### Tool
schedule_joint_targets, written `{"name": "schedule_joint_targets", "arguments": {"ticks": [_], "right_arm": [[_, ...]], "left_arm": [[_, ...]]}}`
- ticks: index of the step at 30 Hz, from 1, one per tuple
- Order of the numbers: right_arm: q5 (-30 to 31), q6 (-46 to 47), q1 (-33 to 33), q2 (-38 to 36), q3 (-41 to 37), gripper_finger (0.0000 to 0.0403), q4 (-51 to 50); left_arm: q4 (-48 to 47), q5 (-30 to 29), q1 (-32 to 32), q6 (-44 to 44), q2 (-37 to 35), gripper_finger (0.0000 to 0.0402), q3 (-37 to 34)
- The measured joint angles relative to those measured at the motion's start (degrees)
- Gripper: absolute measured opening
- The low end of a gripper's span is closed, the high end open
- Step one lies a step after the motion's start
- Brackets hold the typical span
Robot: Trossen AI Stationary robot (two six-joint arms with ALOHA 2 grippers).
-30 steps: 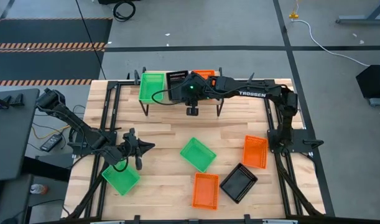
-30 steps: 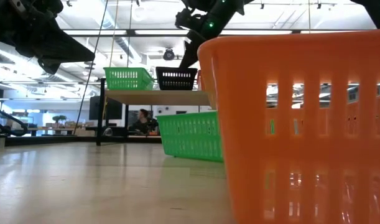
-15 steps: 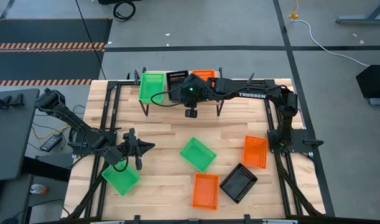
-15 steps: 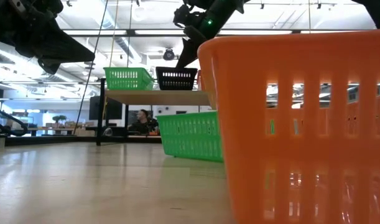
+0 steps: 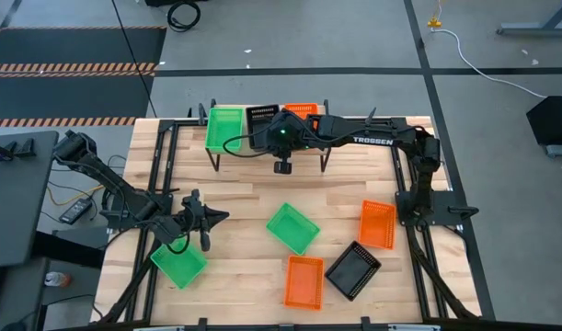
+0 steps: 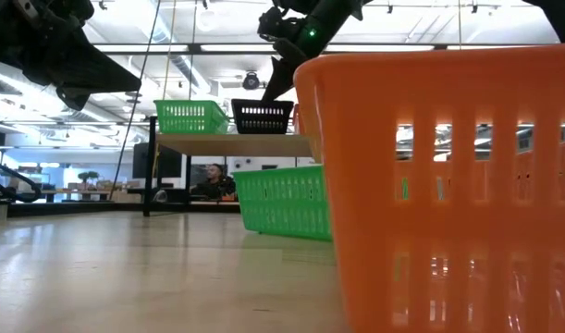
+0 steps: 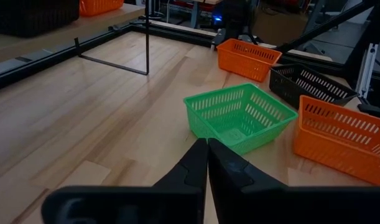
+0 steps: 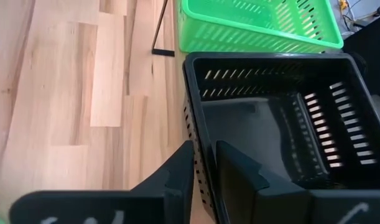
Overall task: Stack baskets on shelf by color
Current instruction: Stack the top black bin on top of the black bin on the shelf
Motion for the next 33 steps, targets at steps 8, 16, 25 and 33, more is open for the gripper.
{"name": "schedule_joint_targets", "arguments": {"ticks": [8,16,25,33], "right_arm": [[-0.3,0.0,-0.6,0.0,0.0,0.0035,2.0],[-0.7,0.9,-1.1,0.0,0.0,0.0007,1.9],[-1.7,0.6,-1.2,0.0,0.0,0.0015,2.2],[-4.7,-0.7,-0.7,0.0,-0.1,0.0027,5.4]], "left_arm": [[0.0,0.0,0.0,0.0,0.0,0.0012,0.0],[0.0,0.0,0.0,0.0,0.0,0.0020,0.0],[0.0,0.0,0.0,0.0,0.0,0.0014,0.0],[0.0,0.0,0.0,0.0,0.0,0.0017,0.0]]}}
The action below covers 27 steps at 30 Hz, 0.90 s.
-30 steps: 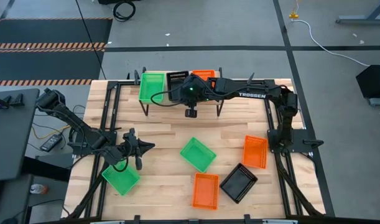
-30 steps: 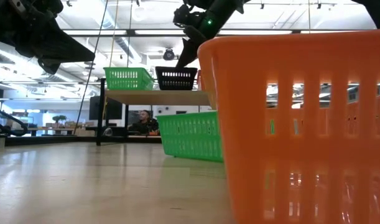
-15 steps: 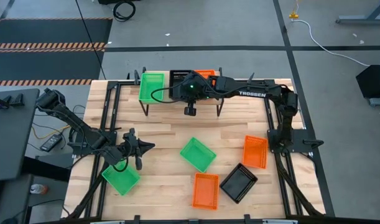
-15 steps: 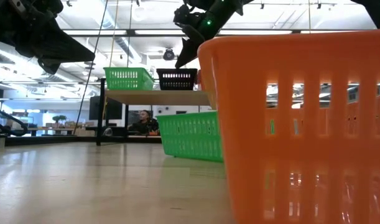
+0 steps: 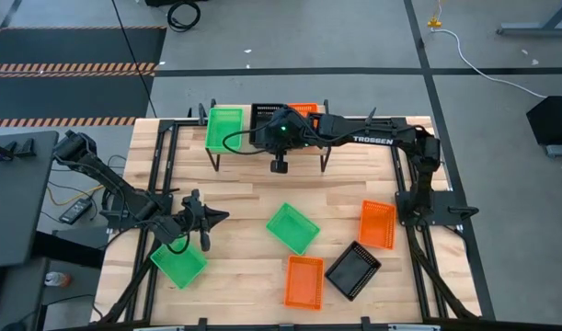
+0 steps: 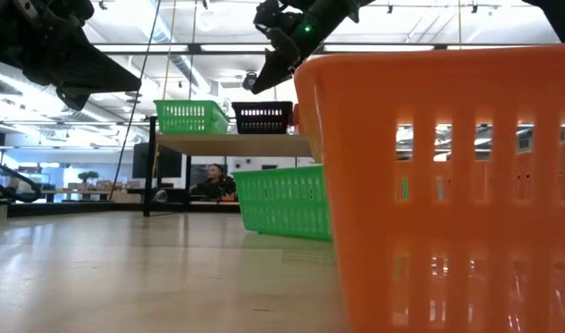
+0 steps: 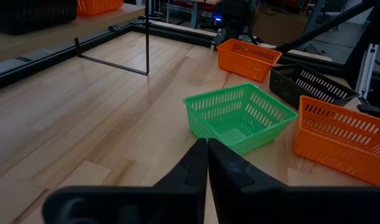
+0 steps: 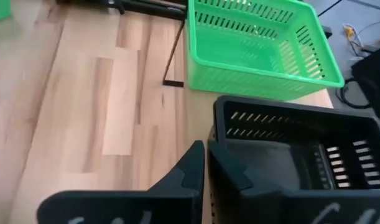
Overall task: Stack baskets on shelf by color
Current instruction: Stack the top black bin on top of the black bin on the shelf
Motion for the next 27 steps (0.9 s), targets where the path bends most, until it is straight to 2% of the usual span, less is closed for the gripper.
{"name": "schedule_joint_targets", "arguments": {"ticks": [5,10,12,18,22,27], "right_arm": [[1.4,0.1,0.0,0.0,0.0,0.0034,0.0],[11.0,-3.3,0.0,0.0,0.0,0.0033,3.0],[12.2,-4.9,-0.9,0.0,0.0,0.0032,4.5],[3.6,-1.0,-5.9,0.0,0.0,0.0032,4.2],[-2.0,0.7,-6.9,0.0,0.0,0.0032,4.6],[-3.2,0.9,-6.5,2.4,-0.1,0.0032,5.8]], "left_arm": [[0.0,0.0,0.0,0.0,0.0,0.0012,0.0],[0.0,0.0,0.0,0.0,0.0,0.0019,0.0],[0.0,0.0,0.0,0.0,0.0,0.0020,0.0],[0.0,0.0,0.0,0.1,0.0,0.0012,0.0],[0.0,0.0,0.0,0.1,0.0,0.0016,0.0],[0.0,0.0,0.0,0.1,0.0,0.0019,0.0]]}}
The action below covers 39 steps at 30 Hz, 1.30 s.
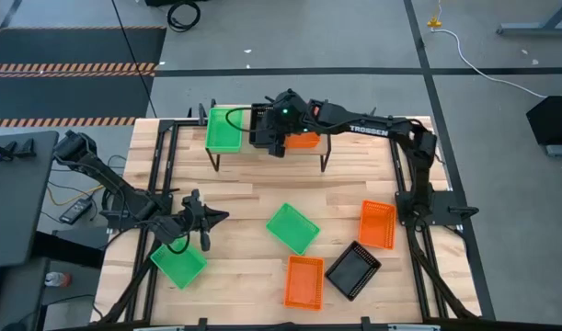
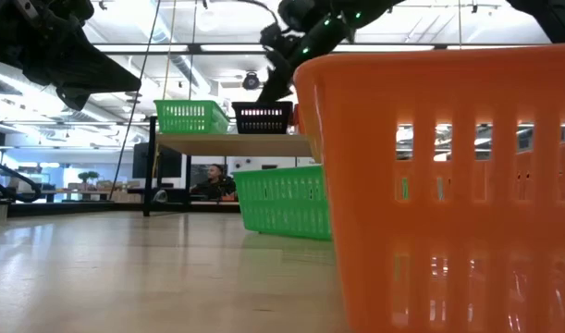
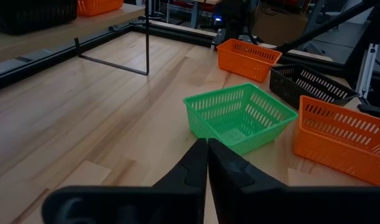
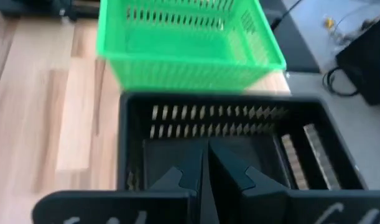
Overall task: Stack baskets on shelf by color
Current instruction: Stack the top black bin on top of the black bin on the shelf
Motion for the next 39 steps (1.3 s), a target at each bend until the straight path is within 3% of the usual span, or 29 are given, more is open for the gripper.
{"name": "schedule_joint_targets", "arguments": {"ticks": [11,24,39], "right_arm": [[0.4,-0.3,0.4,3.3,0.2,0.0032,4.2],[-4.0,2.2,2.3,3.2,0.3,0.0032,4.4],[-1.4,-0.8,2.8,2.6,0.3,0.0032,4.0]], "left_arm": [[-0.6,0.0,-0.3,-0.1,0.0,0.0018,0.0],[-0.5,0.0,-0.3,-0.1,0.0,0.0015,0.0],[-0.6,0.0,-0.3,-0.1,0.0,0.0016,0.0]]}}
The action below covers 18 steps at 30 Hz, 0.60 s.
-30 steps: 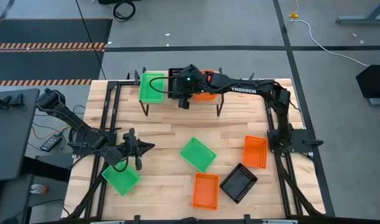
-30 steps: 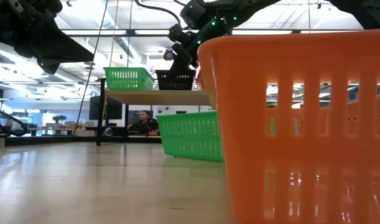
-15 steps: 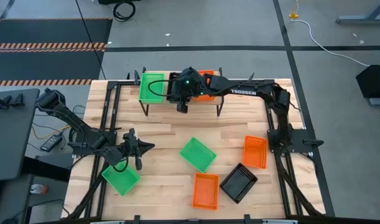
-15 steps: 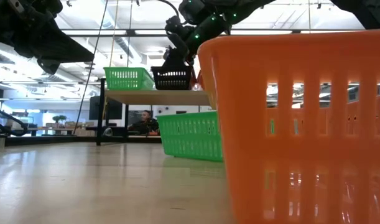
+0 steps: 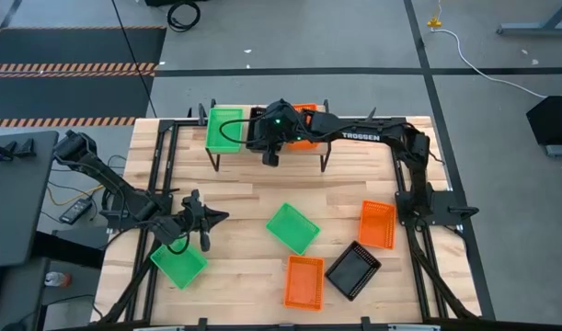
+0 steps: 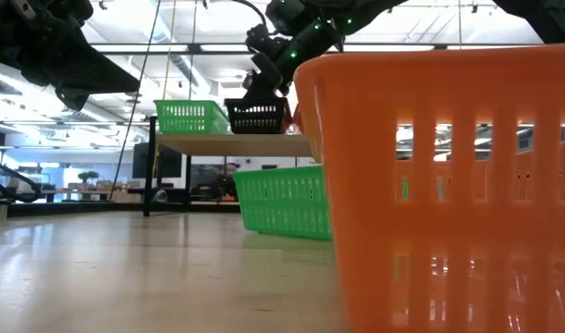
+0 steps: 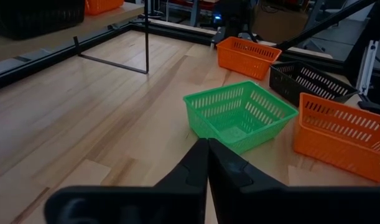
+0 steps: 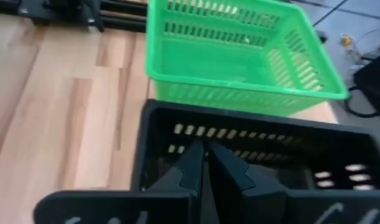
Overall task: Stack baskets on shelf by color
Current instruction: Stack the top black bin on top of the black bin on the shelf, then stack the left orange bin on top of the orange bin on the shelf
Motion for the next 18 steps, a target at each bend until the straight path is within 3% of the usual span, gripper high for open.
{"name": "schedule_joint_targets", "arguments": {"ticks": [6,18], "right_arm": [[0.1,0.4,1.2,-4.7,2.2,0.0045,-3.6],[2.6,7.3,10.8,-13.8,2.4,0.0153,-25.8]], "left_arm": [[-0.1,0.0,0.0,0.0,0.0,0.0017,0.0],[-0.2,0.0,0.0,0.0,0.0,0.0019,0.0]]}}
